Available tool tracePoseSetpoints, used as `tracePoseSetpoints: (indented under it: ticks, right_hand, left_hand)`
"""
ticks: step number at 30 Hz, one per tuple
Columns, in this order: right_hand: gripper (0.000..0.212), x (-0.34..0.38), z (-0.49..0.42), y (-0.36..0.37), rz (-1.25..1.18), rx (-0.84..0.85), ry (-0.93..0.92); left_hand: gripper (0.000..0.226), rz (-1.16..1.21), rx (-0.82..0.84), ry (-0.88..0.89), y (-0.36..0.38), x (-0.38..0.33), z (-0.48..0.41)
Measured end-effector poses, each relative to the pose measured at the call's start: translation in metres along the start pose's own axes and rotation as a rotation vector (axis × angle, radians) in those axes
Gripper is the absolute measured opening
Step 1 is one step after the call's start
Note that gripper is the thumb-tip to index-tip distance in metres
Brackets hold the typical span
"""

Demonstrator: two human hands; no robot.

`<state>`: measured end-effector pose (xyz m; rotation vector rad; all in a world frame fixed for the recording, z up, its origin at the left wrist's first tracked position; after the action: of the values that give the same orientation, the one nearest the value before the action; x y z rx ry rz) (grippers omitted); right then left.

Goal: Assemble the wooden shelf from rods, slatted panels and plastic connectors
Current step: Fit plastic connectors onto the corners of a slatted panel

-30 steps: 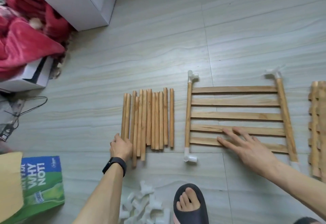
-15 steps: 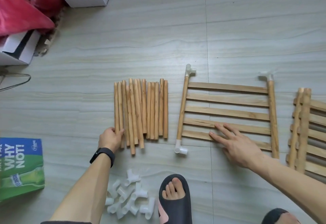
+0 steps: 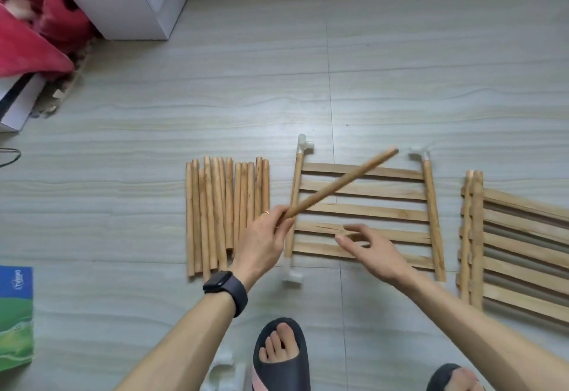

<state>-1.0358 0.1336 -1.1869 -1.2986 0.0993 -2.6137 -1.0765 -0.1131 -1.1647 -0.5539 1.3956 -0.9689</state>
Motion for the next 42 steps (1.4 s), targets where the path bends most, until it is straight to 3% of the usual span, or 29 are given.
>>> tracePoseSetpoints:
  ticks: [2,3,9,11,13,16,20,25,35,42]
  right_hand:
    - [0.055,0.002,0.018,0.002,-0.570,0.019,0.131]
    - [0.050,-0.001,0.028,0.000,-0.722,0.011,0.157]
    - [0.025,-0.059,0.085,0.003,-0.986,-0.168,0.294]
    - [0.024,-0.076,0.093,0.003,-0.989,-0.290,0.324]
    - [0.022,-0.088,0.097,0.002,-0.986,-0.351,0.329]
    - [0.021,-0.093,0.096,0.001,-0.964,-0.357,0.333]
    - [0.025,-0.082,0.085,0.001,-0.889,-0.311,0.290]
    - [0.024,-0.072,0.076,0.006,-0.840,-0.248,0.273]
    - [0.025,-0.066,0.075,0.014,-0.779,-0.173,0.209]
    - [0.015,-0.058,0.082,0.021,-0.469,-0.240,-0.124]
  left_hand:
    - [0.032,-0.157,0.076,0.166,0.022,-0.024,0.013]
    - [0.034,-0.205,0.096,0.209,0.032,-0.032,0.021]
    - [0.037,-0.284,-0.018,0.328,0.062,-0.038,0.072]
    - [0.045,-0.243,-0.077,0.140,0.060,-0.028,0.083]
    - [0.056,-0.117,-0.073,-0.183,0.058,-0.011,0.088]
    - [0.063,0.005,0.094,-0.464,0.061,0.005,0.082]
    - [0.013,0.012,0.111,-0.418,0.061,0.011,0.070]
    - [0.033,0.006,0.068,-0.463,0.062,0.014,0.069]
    - [0.027,0.216,0.152,-0.622,0.067,0.027,0.067]
    - [0.023,0.221,0.141,-0.646,0.067,0.027,0.067]
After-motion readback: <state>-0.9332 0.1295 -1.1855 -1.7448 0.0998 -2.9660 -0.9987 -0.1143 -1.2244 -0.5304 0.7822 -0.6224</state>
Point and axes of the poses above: each hand's wrist, its own z-axis away from the middle knuckle, its own y-axis out of the palm, x = y × z, the point moved 3 cm from there along -z, towards the middle knuckle, and after that the axes turned 10 degrees about -z, right-handed, at the moved point
